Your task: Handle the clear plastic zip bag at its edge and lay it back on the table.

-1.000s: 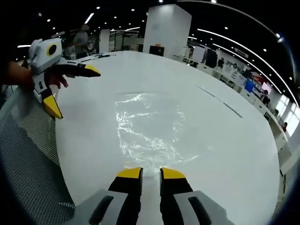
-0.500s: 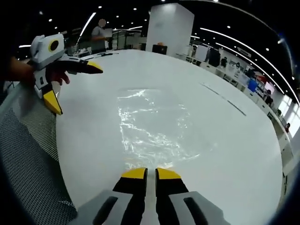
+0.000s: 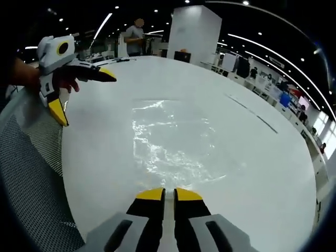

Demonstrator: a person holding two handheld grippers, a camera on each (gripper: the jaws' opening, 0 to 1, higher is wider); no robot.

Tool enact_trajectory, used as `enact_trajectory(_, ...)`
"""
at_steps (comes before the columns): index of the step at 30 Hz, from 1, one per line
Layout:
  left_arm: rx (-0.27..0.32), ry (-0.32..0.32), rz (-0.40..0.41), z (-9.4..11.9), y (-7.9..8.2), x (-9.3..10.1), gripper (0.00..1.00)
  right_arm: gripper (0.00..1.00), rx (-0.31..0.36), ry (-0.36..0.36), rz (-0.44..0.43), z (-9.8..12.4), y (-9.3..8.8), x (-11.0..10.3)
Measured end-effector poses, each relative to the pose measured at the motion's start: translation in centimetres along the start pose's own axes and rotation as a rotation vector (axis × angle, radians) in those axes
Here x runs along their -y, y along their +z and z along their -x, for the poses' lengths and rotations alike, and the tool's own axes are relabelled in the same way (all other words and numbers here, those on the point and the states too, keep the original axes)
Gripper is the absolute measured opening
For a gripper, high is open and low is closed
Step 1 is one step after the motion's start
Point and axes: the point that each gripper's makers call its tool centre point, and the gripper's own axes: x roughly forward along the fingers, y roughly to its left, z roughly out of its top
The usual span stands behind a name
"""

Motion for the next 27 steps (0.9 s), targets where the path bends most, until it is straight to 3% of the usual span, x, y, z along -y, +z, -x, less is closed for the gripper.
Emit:
enact_trajectory(3,-0.001,-0.001,0.0,0.0,0.0,0.1,0.89,0.0,-0.033,0.004,-0.02,0.1,-0.4,-0.3)
enact_trajectory(4,-0.002,0.0,-0.003,0.0,0.0,0.0,0.89,0.0,0.043,-0.023,-0.023,-0.5,0.7,-0.3)
enact_trajectory(5,-0.001,0.0,-0.003,0.0,0.1,0.1,0.89,0.0,-0.003,-0.005,-0.041,-0.4,0.0,-0.7)
enact_trajectory(7,0.0,0.003,-0.002,0.1,0.1,0.0,0.89,0.0,0.033,-0.024,-0.013,0.1,0.9,-0.8)
enact_trajectory(27,0.008,-0.003,-0.01,0.0,0.4,0.2,0.89,0.1,0.005,-0.018,-0.002,1.7,0.1,-0.3)
